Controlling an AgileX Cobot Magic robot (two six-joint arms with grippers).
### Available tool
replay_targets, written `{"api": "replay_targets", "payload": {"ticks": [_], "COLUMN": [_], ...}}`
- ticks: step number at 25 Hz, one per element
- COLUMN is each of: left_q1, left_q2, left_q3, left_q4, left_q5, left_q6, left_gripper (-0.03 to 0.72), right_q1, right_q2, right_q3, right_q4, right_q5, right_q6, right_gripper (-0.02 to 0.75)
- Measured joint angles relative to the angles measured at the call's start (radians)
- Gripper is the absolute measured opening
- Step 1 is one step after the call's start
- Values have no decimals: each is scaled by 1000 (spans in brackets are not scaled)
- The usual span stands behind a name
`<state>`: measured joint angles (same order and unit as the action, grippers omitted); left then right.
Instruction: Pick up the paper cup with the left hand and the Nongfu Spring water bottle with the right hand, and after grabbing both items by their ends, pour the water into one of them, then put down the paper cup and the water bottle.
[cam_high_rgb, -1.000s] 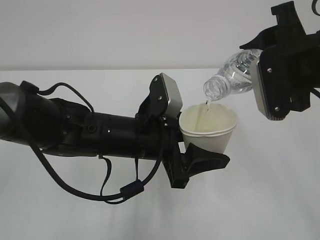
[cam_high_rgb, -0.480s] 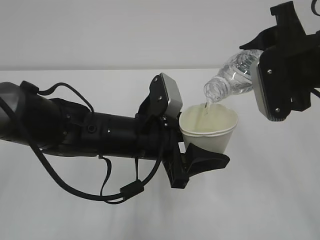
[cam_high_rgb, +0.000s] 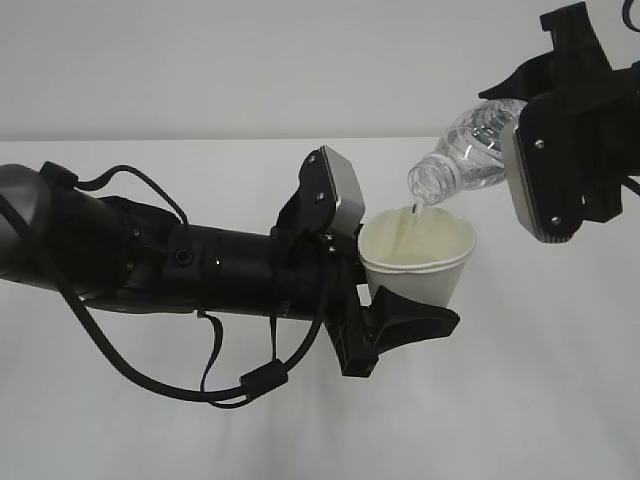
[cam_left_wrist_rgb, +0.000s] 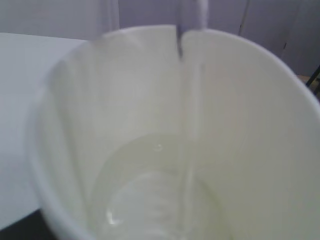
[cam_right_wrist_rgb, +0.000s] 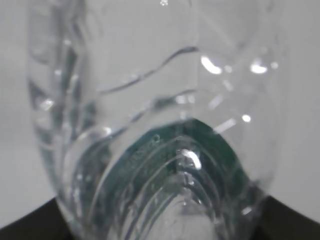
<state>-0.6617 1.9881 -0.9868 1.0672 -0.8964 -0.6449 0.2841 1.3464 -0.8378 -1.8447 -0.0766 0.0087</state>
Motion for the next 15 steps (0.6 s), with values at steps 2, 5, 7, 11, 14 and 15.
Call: {"api": "replay_targets", "payload": {"ticks": [2, 5, 7, 11, 14, 15], "left_q1": [0, 0, 0, 0, 0, 0], "left_q2": [0, 0, 0, 0, 0, 0], "left_q3": [0, 0, 0, 0, 0, 0], "left_q4": [0, 0, 0, 0, 0, 0], "left_q5": [0, 0, 0, 0, 0, 0], "left_q6": [0, 0, 0, 0, 0, 0], "left_gripper": [444, 444, 445, 447, 448, 449], "right_q1": [0, 0, 0, 0, 0, 0], "right_q2": [0, 0, 0, 0, 0, 0], "right_q3": [0, 0, 0, 0, -1, -3], "right_q4": [0, 0, 0, 0, 0, 0], "right_q5": [0, 1, 1, 2, 3, 3], "right_q6": [0, -1, -1, -2, -2, -2], "right_gripper": [430, 430, 430, 430, 430, 430]}}
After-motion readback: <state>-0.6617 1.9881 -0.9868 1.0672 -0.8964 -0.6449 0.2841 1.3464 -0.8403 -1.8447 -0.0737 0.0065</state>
